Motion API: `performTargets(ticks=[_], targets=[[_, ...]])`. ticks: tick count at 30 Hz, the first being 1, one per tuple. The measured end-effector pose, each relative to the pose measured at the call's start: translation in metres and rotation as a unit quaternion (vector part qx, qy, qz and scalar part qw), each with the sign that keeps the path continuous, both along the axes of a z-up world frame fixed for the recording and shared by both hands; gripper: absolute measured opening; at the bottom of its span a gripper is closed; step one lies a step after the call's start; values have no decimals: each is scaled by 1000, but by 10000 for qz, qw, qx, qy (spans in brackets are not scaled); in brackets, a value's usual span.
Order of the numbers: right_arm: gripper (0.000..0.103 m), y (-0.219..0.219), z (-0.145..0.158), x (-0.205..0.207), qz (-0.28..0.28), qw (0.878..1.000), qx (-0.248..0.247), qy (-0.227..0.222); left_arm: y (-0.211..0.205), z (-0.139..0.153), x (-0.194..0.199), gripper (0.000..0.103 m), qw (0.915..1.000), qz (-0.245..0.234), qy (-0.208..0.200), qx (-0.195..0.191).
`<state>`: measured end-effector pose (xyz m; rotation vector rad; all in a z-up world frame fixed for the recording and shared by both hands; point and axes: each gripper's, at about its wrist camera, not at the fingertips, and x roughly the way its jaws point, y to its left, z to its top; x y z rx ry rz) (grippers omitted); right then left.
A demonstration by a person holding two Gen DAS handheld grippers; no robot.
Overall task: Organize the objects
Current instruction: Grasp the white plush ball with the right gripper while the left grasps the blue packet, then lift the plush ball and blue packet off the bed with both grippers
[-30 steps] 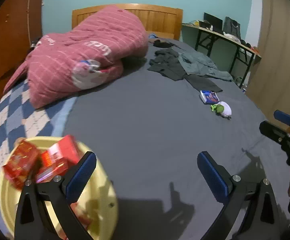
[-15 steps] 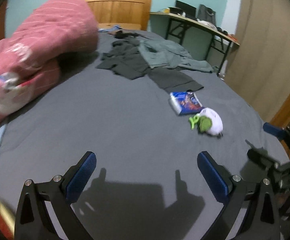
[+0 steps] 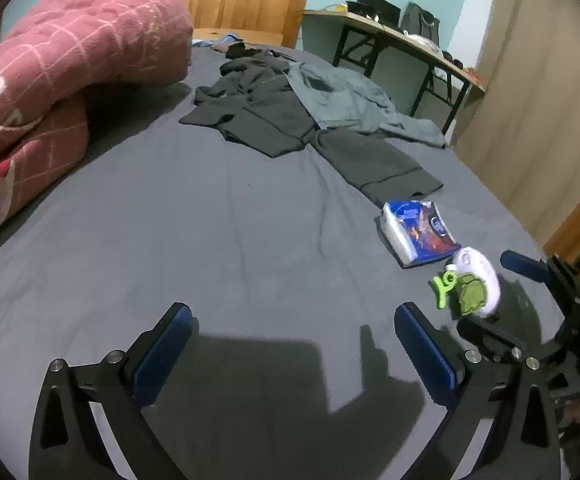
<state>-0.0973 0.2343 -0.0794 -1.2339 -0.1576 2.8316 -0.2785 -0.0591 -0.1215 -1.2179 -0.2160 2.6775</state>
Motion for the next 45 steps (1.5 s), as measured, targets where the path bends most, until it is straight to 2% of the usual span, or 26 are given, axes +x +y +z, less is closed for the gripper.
performTargets(ticks=[5,8,10,15,17,19,25,29,31,32,33,35,41,45], targets=[[102,33,3,-1,-343,9992,-180,83,15,-4,-9,103,9999,-52,-25,106],[102,51,8,4,-334,9989,-254,225,28,-2,-17,103,9998,-131,-34,130],[102,58,10,5,-197,9981,-528,258,39,0,-25,103,9996,-191,-44,186],[102,49,1,-3,157,9983,-553,81,70,-2,-49,103,9977,-636,-111,210],[100,47,-2,-4,232,9980,-580,47,77,-8,-63,103,9961,-776,-195,365],[98,47,-4,-4,242,9979,-605,57,79,-15,-78,103,9940,-824,-279,659],[93,47,-9,-11,294,9967,-752,-41,87,-25,-112,103,9893,-868,-273,1141],[85,44,-9,-14,361,9964,-769,-50,96,-32,-122,101,9906,-828,-247,1057],[67,43,-10,-15,399,9960,-799,-68,99,-35,-123,87,9924,-737,-255,949],[62,43,-11,-16,385,9960,-797,-97,99,-35,-123,69,9936,-646,-247,897],[61,44,-12,-17,381,9960,-806,-116,98,-35,-124,55,9942,-564,-258,874],[58,45,-12,-17,353,9959,-823,-116,91,-37,-125,44,9938,-417,-322,976],[55,48,-12,-17,329,9951,-925,-86,88,-36,-120,30,9941,-471,-291,935],[55,48,-13,-17,324,9949,-952,-94,82,-35,-115,24,9924,-446,-350,1094]])
